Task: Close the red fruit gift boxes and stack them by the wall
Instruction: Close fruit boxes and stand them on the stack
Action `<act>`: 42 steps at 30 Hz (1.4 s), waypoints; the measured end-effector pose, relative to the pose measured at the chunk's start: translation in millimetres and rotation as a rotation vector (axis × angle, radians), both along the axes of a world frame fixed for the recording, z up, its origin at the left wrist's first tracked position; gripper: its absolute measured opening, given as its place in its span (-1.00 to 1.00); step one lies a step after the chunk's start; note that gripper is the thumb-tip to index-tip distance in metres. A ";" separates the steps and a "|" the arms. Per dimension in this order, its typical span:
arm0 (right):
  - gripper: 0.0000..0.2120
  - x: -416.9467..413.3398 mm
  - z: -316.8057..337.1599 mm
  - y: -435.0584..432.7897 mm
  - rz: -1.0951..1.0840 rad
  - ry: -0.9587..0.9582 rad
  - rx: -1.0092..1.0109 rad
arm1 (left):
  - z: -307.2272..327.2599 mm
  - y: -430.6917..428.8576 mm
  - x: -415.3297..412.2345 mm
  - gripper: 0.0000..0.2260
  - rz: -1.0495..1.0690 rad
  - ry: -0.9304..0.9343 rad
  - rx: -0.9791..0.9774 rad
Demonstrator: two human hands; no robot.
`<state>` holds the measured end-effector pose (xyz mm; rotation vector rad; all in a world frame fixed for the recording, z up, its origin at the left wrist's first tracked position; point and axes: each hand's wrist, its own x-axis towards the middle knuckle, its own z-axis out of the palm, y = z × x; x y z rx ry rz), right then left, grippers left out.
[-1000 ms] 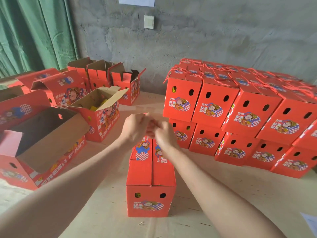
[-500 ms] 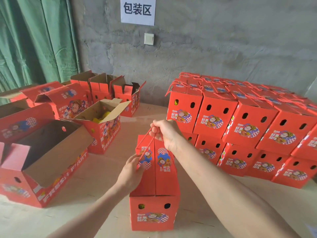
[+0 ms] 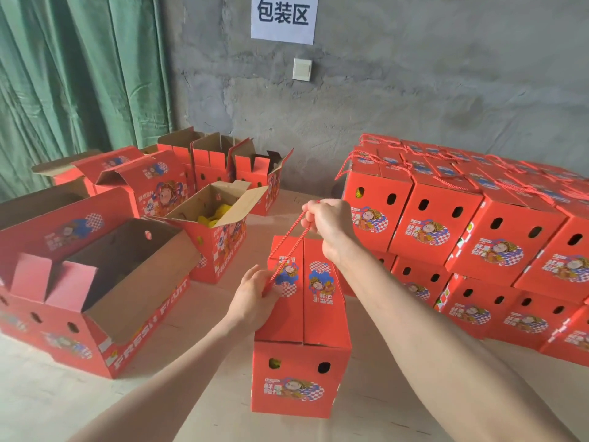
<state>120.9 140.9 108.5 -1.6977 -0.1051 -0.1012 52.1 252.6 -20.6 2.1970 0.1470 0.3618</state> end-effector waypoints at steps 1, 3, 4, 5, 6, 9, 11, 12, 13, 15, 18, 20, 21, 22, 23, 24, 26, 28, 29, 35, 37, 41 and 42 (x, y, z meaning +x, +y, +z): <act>-0.70 5.7 -1.5 1.8 -0.016 0.008 -0.003 | -1.0 5.7 1.0 -0.73 0.022 0.014 -0.033; -0.70 19.3 -3.3 6.6 -0.039 0.014 0.003 | -4.2 19.5 3.7 -0.67 0.057 0.040 -0.147; -0.70 26.0 -3.5 10.6 -0.045 0.011 0.003 | -5.7 26.2 3.7 -0.59 0.057 0.061 -0.219; -0.70 31.6 -3.1 15.4 -0.043 0.001 -0.009 | -7.7 32.2 4.3 -0.52 0.049 0.065 -0.272; -0.69 36.5 -2.7 21.4 -0.042 -0.012 -0.029 | -8.7 37.2 6.1 -0.48 0.032 0.044 -0.291; -0.67 52.4 -0.8 37.6 -0.078 -0.043 -0.059 | -11.3 50.8 17.3 -0.55 -0.040 -0.065 -0.229; -0.66 62.9 -3.1 43.3 -0.117 -0.046 -0.051 | -14.3 60.0 27.9 -0.63 -0.090 -0.091 -0.133; -0.67 66.1 -6.3 45.2 -0.133 -0.048 -0.064 | -17.8 64.0 34.9 -0.69 -0.113 -0.083 -0.083; -0.67 68.4 -11.4 46.4 -0.144 -0.053 -0.090 | -22.9 67.5 42.4 -0.72 -0.138 -0.079 -0.021; -0.70 70.2 -27.7 48.2 -0.137 -0.061 -0.190 | -31.9 71.5 54.0 -0.73 -0.192 -0.064 0.127; -0.70 66.3 -49.2 46.1 -0.074 -0.043 -0.450 | -39.2 77.3 66.0 -0.69 -0.224 -0.017 0.199; -0.77 59.4 -60.4 40.4 -0.088 -0.104 -0.703 | -43.9 82.3 69.2 -0.70 -0.231 -0.020 0.190; -0.84 52.0 -70.1 38.2 -0.126 -0.171 -0.856 | -45.4 83.7 69.2 -0.72 -0.237 -0.034 0.222; -0.73 41.8 -84.7 35.4 -0.166 -0.238 -0.997 | -44.9 84.1 67.3 -0.75 -0.240 -0.044 0.282; -0.51 29.8 -105.4 32.7 -0.146 -0.273 -1.076 | -44.2 84.1 63.3 -0.79 -0.231 -0.077 0.344; -0.34 17.9 -125.2 30.0 -0.057 -0.288 -1.122 | -42.7 83.1 58.7 -0.84 -0.220 -0.124 0.414; -0.16 -3.5 -161.9 25.4 0.169 -0.287 -1.293 | -41.4 80.9 49.2 -0.83 -0.248 -0.207 0.508; -0.05 -12.5 -180.3 27.3 0.209 -0.314 -1.468 | -38.7 80.8 44.6 -0.71 -0.249 -0.289 0.593; -0.05 -12.8 -184.7 30.2 0.145 -0.342 -1.461 | -36.5 80.9 44.2 -0.67 -0.249 -0.291 0.612; 0.00 -9.1 -199.9 44.8 -0.019 -0.410 -1.267 | -30.4 81.7 47.5 -0.64 -0.312 -0.180 0.851; 0.03 -5.9 -200.0 47.7 -0.025 -0.419 -1.258 | -21.2 85.0 58.3 -0.67 -0.313 -0.150 0.904; 0.01 10.7 -206.8 52.4 -0.084 -0.465 -1.278 | -10.5 90.9 86.4 -0.92 -0.396 -0.003 0.972; 0.03 17.5 -207.6 54.6 -0.077 -0.432 -1.298 | -11.7 90.3 96.9 -0.87 -0.386 0.045 1.000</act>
